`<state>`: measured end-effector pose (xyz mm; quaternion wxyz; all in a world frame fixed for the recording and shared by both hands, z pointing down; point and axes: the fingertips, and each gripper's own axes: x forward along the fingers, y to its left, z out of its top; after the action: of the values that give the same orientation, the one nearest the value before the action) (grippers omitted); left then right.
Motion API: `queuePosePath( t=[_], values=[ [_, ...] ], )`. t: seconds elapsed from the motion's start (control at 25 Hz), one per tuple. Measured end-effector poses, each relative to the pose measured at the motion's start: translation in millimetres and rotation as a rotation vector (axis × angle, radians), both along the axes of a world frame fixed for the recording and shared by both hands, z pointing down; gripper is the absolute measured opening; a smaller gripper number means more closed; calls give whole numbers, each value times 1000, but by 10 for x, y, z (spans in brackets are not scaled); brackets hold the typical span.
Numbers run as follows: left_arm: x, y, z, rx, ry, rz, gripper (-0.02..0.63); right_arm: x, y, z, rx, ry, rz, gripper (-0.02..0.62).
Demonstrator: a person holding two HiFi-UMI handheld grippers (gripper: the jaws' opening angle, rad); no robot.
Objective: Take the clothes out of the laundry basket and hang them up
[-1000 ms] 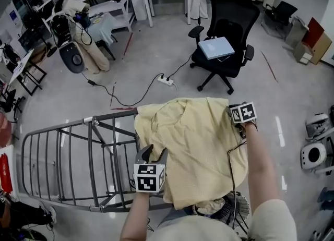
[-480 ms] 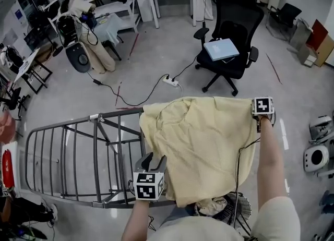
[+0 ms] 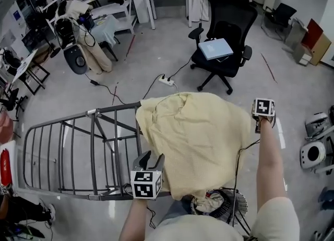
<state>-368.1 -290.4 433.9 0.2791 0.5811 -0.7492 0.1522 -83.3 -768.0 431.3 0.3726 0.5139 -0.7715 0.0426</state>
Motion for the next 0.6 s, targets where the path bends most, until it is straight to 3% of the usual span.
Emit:
queuePosePath(
  t=[0.24, 0.48, 0.6],
  values=[
    [337, 69, -153, 83, 13, 13, 209, 131, 472, -151, 19, -145, -84, 87],
    [861, 207, -241, 149, 34, 43, 189, 320, 1328, -254, 36, -333, -227, 67],
    [1182, 320, -230, 162, 68, 38, 166, 547, 1795, -311, 48, -379, -273, 57]
  ],
)
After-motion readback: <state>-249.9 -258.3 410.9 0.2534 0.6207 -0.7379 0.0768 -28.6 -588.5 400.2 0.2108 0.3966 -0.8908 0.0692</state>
